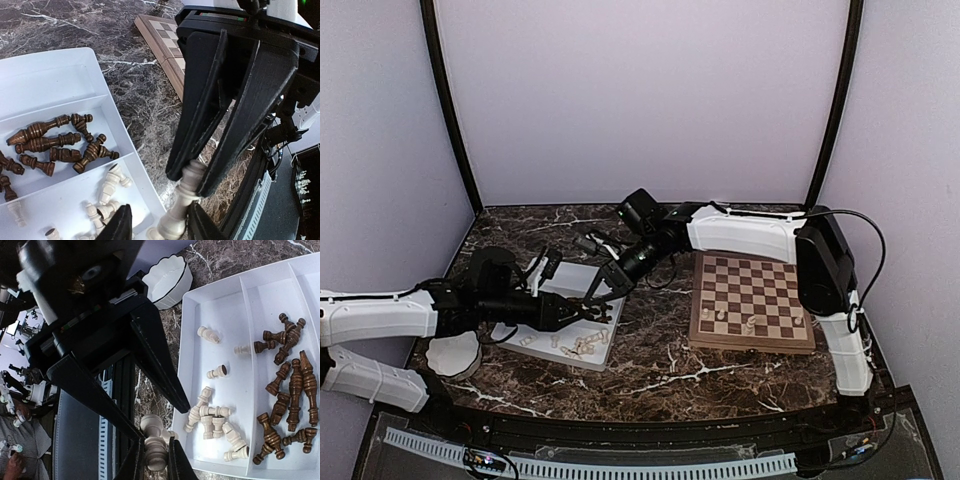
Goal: Set up the chess pieces on the board
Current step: Pass from the left arm to the right, then place the king on e1.
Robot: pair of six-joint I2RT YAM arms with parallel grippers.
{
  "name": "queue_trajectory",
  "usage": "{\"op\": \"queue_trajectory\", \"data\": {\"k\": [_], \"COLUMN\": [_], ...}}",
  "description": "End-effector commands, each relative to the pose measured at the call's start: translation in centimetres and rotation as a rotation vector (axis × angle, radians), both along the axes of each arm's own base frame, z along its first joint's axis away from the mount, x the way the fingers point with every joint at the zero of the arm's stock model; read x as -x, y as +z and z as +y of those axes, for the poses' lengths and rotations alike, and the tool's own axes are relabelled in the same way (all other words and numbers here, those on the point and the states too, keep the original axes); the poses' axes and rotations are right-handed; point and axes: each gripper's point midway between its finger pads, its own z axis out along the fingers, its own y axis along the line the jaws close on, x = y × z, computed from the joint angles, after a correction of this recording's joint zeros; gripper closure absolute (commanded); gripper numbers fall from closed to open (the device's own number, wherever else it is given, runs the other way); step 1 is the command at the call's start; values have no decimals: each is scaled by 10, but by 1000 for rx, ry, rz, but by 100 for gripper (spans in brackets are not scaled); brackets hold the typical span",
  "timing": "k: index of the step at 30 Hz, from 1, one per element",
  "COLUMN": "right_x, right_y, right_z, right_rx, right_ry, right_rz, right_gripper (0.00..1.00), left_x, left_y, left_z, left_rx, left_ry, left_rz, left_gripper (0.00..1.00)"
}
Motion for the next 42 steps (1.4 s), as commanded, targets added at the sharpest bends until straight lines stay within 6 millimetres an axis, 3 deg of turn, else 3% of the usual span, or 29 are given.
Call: {"op": "queue_trajectory", "data": {"k": [1, 2, 9, 13, 15, 18, 22, 28, 33, 37, 42], "right_x": [-2, -5, -13, -19, -24, -31, -41, -52, -50, -44, -34], "right_y": [4, 5, 2, 6, 5, 18, 22, 7, -11, -25, -42], "right_z": [-3, -4, -16, -39, -61, -99, -157, -248, -314, -356, -381], "right_rx": [1, 1, 53, 124, 185, 233, 293, 415, 506, 558, 620], "right_ry": [46, 52, 68, 59, 43, -11, -95, -234, -360, -443, -467], "right_rz": [-142, -180, -329, -466, -560, -677, -731, -714, -675, -633, -626], "right_gripper": [100, 100, 100, 100, 100, 100, 100, 100, 100, 100, 100], "left_x": [-2, 0, 0, -10, -15, -25, -39, -55, -63, -68, -71], "left_y": [7, 0, 9, 9, 8, 5, 4, 5, 5, 4, 7], "left_z": [13, 18, 24, 33, 36, 39, 32, 16, 10, 5, 0], "left_rx": [22, 30, 139, 96, 76, 44, 12, -14, -15, -20, -28], "left_ry": [84, 103, 145, 204, 232, 265, 257, 212, 211, 201, 180], "left_rz": [-13, 15, 26, 8, -1, -14, -18, -8, -2, 4, 5], "left_gripper": [56, 55, 52, 52, 52, 52, 52, 53, 53, 53, 53]}}
